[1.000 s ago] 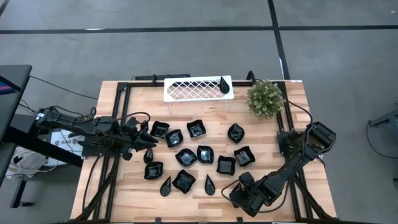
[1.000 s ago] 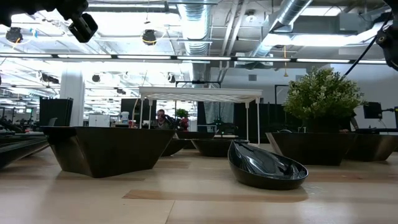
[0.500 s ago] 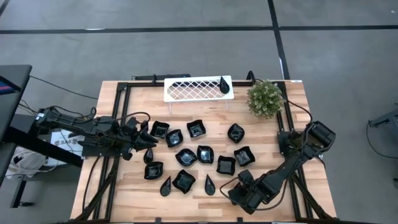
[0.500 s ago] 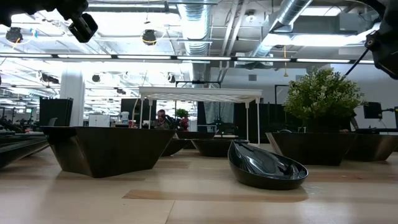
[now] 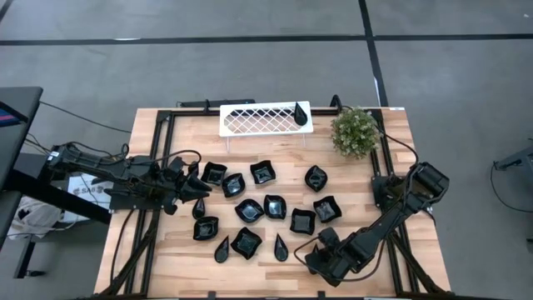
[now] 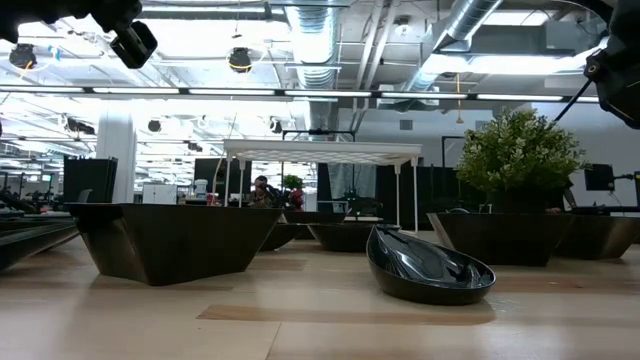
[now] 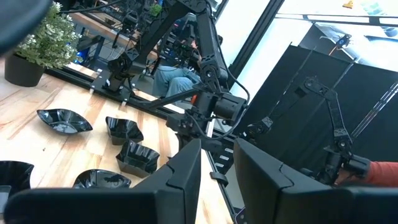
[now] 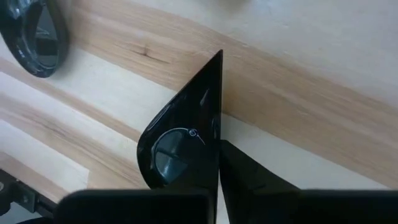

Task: Pick & Place Mini shaped plates
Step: Stack the black drop shaped plate on top of the black drop shaped plate on the shelf

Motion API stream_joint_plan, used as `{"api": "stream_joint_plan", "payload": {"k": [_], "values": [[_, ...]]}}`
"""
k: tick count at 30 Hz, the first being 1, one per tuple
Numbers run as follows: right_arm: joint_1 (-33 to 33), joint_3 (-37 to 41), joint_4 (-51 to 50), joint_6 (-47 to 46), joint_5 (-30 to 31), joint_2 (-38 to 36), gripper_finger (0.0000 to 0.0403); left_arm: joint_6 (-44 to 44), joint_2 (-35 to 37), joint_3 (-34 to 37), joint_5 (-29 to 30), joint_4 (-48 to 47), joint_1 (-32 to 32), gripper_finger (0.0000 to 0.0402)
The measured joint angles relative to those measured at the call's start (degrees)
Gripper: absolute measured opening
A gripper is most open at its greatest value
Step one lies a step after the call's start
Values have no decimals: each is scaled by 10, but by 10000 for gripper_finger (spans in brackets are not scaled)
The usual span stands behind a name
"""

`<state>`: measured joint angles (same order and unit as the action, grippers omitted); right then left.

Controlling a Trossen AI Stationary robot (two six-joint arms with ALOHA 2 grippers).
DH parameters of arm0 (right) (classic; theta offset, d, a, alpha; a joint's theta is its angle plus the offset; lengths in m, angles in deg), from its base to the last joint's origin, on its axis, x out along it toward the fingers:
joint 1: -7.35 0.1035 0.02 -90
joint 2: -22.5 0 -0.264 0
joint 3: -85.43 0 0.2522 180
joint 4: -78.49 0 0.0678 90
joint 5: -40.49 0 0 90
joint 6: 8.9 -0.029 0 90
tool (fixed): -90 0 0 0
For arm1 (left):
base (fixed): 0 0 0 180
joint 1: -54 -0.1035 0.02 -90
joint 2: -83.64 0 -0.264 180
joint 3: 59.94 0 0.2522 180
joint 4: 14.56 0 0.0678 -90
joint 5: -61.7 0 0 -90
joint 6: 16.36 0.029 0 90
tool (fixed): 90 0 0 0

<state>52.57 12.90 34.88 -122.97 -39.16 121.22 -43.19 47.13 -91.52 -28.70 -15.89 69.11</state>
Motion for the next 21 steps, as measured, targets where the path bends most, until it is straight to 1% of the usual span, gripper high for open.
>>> {"api": "stream_joint_plan", "payload": {"k": [6, 10, 15, 21], "values": [[-2, -12, 10, 5, 0, 0, 2, 0, 0, 0, 0, 0, 0, 97], [-16, -41, -15, 36, -1, 0, 1, 0, 0, 0, 0, 0, 0, 97], [-56, -94, -73, 117, -1, 0, 1, 0, 0, 0, 0, 0, 0, 97], [-129, -171, -166, 250, -17, -4, 0, 0, 0, 0, 0, 0, 0, 97]]}}
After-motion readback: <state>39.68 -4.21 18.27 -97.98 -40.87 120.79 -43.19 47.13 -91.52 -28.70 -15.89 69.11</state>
